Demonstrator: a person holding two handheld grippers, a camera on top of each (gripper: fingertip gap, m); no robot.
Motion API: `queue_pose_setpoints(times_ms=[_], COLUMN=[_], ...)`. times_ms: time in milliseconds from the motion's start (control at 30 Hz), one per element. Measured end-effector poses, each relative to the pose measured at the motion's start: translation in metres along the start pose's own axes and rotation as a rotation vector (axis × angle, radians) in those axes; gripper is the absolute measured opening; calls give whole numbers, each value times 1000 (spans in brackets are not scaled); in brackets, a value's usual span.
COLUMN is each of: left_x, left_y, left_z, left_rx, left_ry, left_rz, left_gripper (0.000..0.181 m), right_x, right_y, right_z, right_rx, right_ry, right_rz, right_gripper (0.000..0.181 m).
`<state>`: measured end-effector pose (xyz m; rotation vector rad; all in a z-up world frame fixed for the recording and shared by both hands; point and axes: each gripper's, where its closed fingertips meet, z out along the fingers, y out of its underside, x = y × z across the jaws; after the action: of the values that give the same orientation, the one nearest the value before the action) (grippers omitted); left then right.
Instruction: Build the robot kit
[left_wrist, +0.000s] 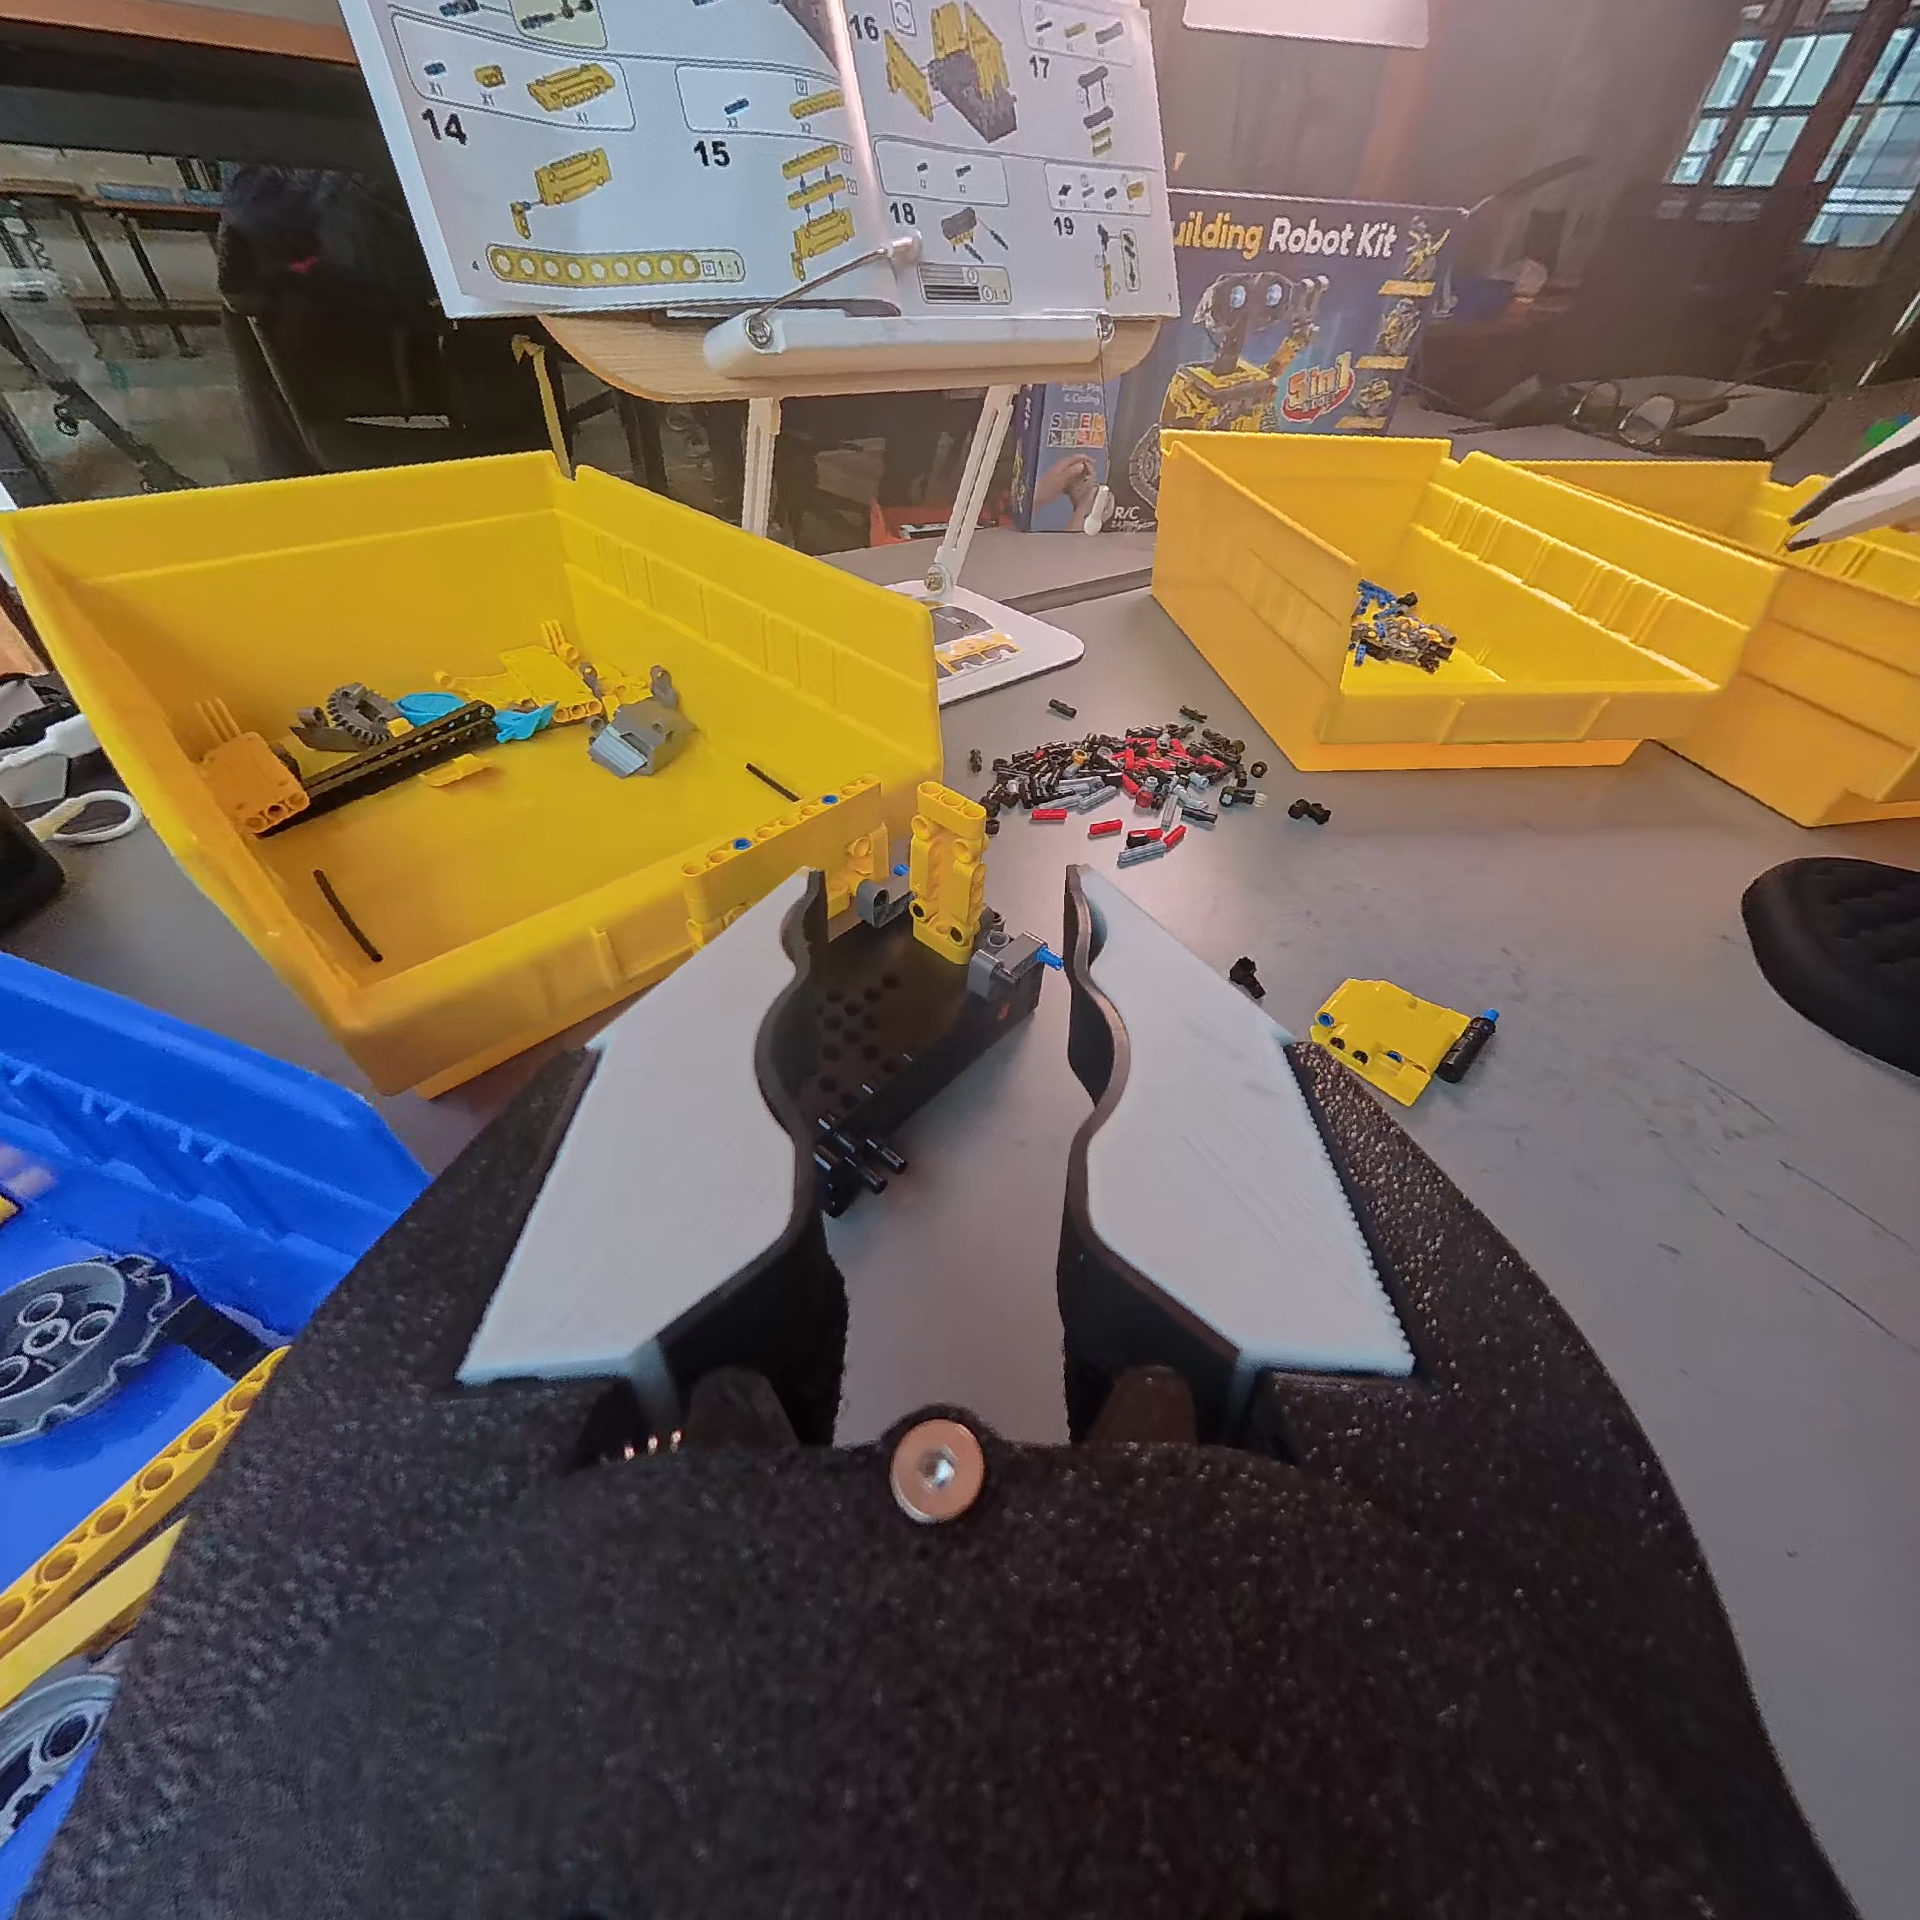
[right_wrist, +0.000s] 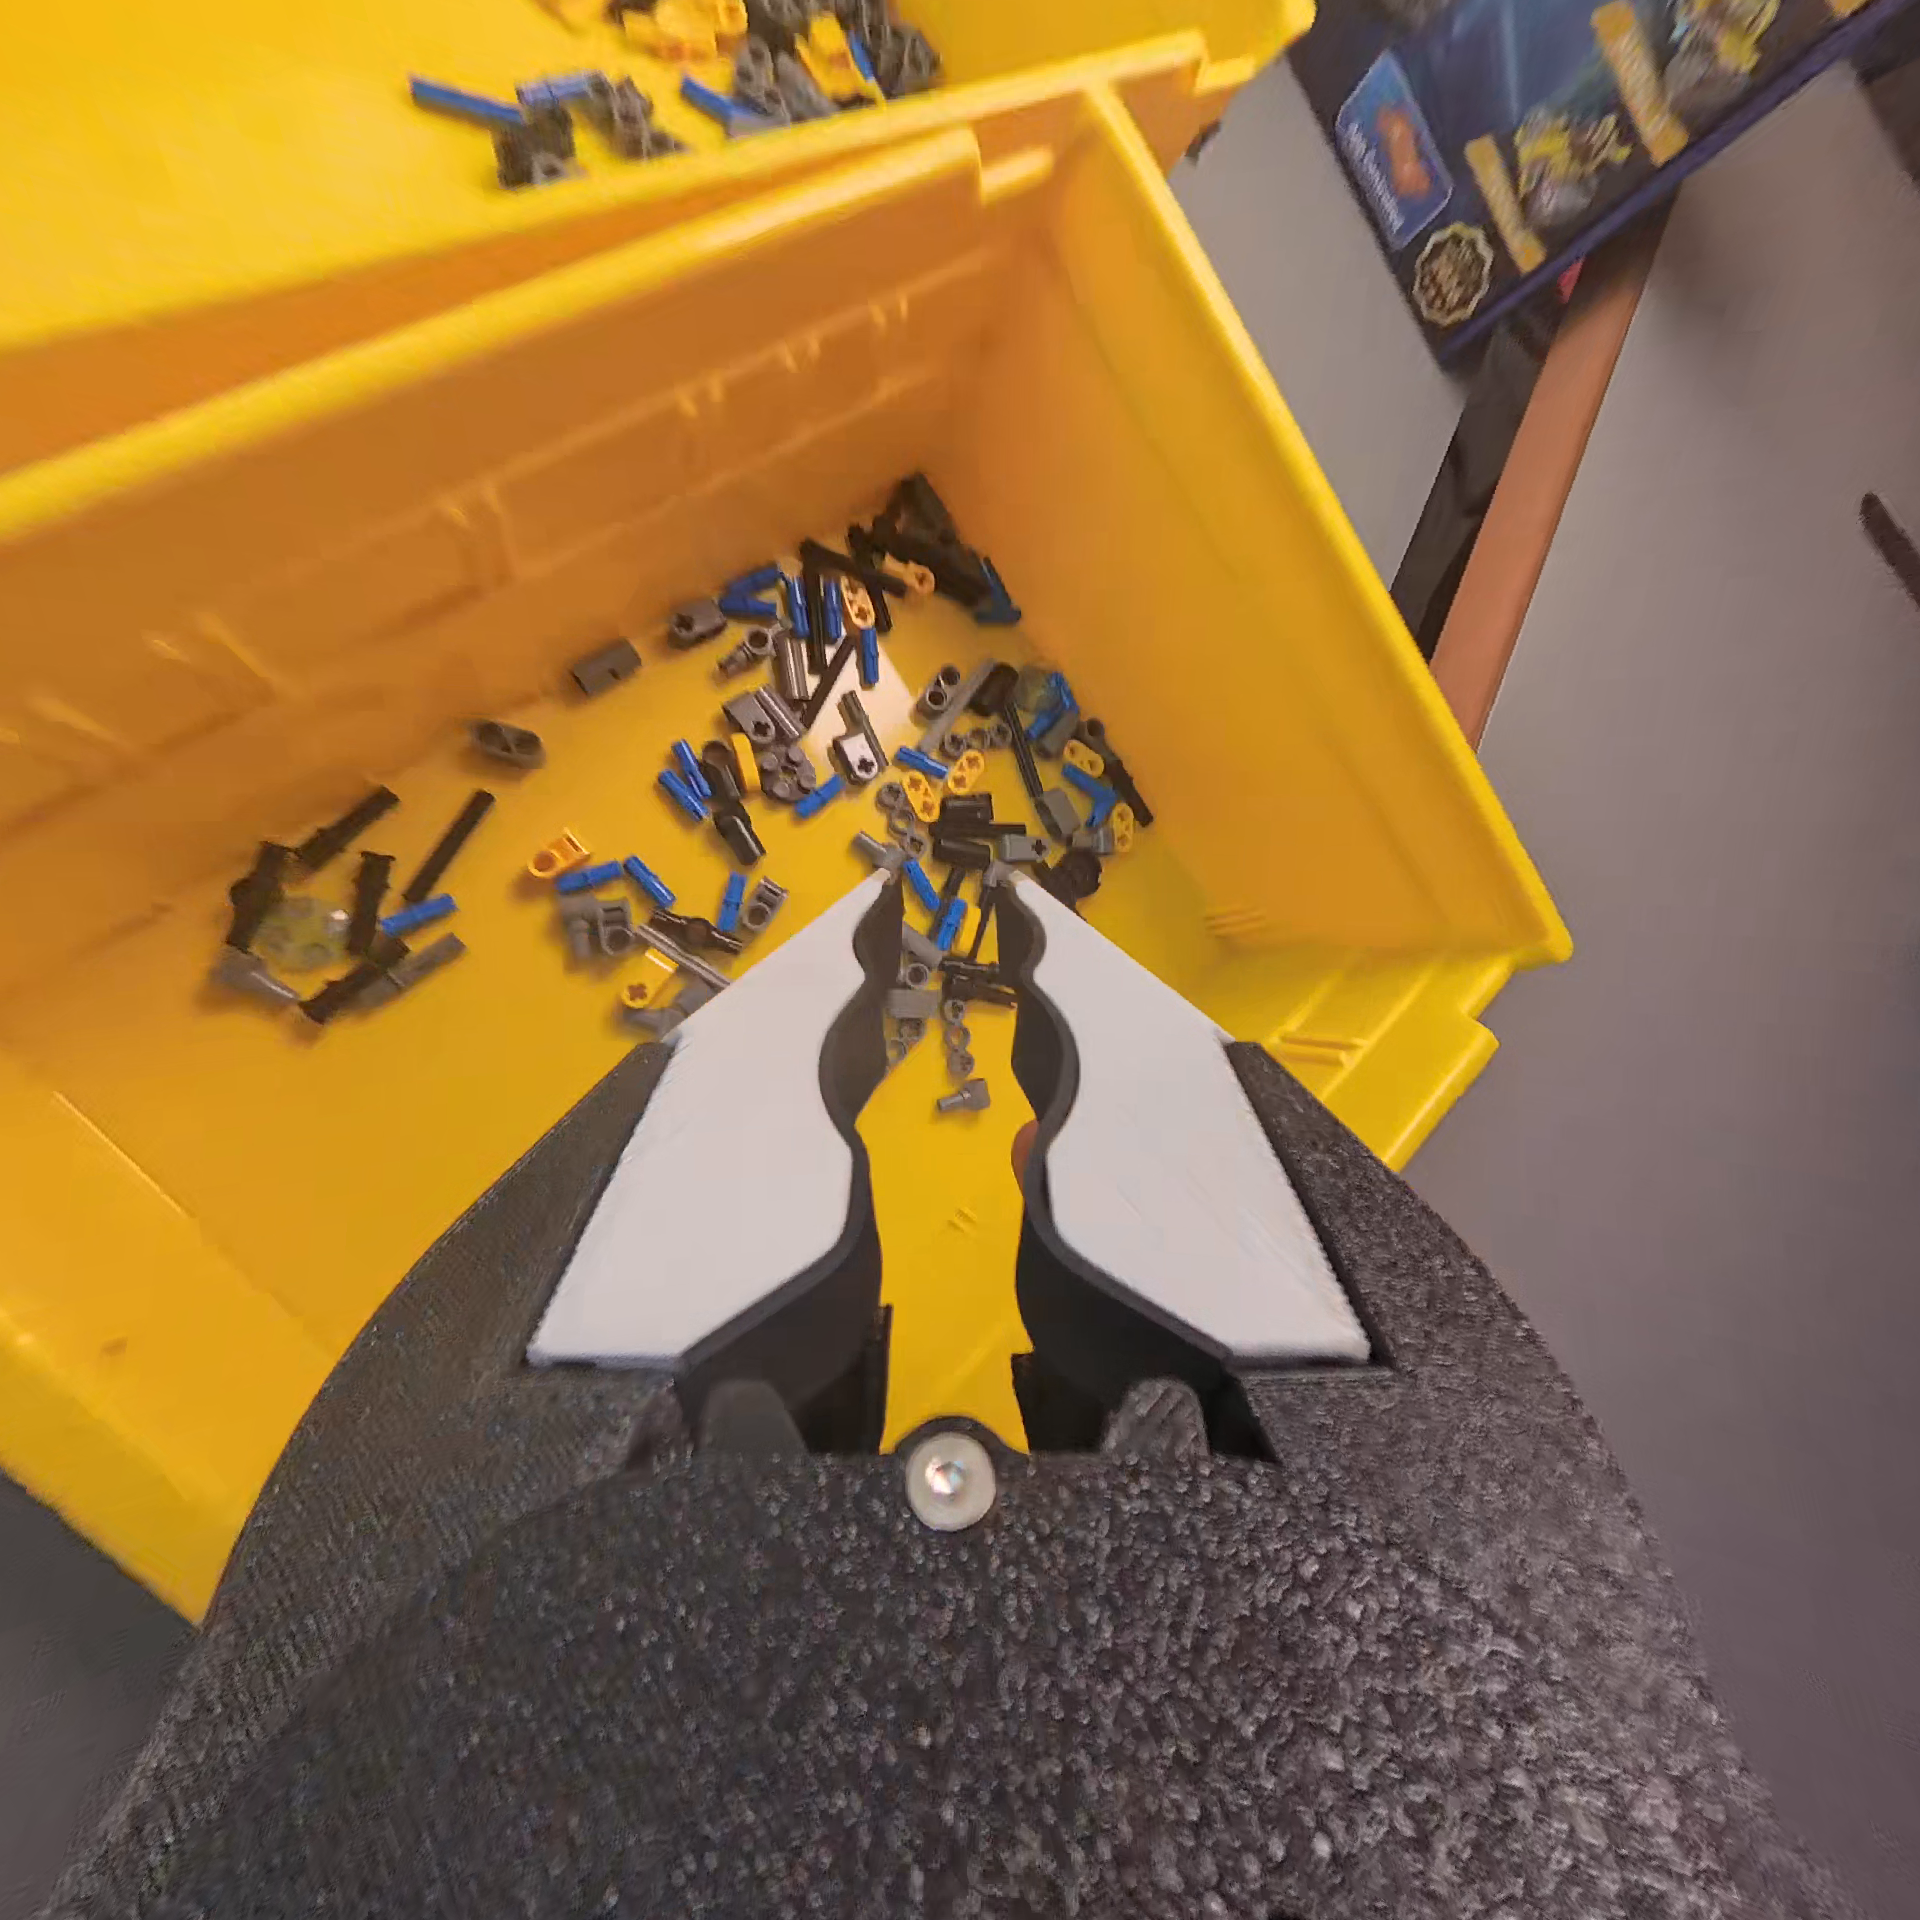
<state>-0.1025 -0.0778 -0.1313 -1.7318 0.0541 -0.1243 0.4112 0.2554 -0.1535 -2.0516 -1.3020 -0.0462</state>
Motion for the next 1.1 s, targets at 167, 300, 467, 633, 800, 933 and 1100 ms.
queue_pose_setpoints(times_ms=[167,300,467,633,800,933,1100], left_x=[-1,-1,-2,-4,-5,-6,-6], left_y=[4,5,6,6,7,7,7], left_z=[3,4,5,5,5,6,5], left_rx=[-24,-32,-41,-37,-37,-39,-38], left_ry=[-6,-16,-26,-28,-21,-17,-21], left_rz=[0,7,12,1,-18,-28,-21], left_gripper=[44,43,43,42,42,42,42], right_x=[-2,-25,-49,-74,-88,-92,-91], right_y=[18,16,10,-2,-4,-7,1], right_z=[32,49,65,59,52,56,63], right_rx=[-139,-193,-214,-160,-123,-105,-153], right_ry=[-97,-231,-339,-436,-484,-476,-519], right_rz=[-23,-75,-130,-225,-276,-298,-284], right_gripper=[17,17,14,15,15,16,15])
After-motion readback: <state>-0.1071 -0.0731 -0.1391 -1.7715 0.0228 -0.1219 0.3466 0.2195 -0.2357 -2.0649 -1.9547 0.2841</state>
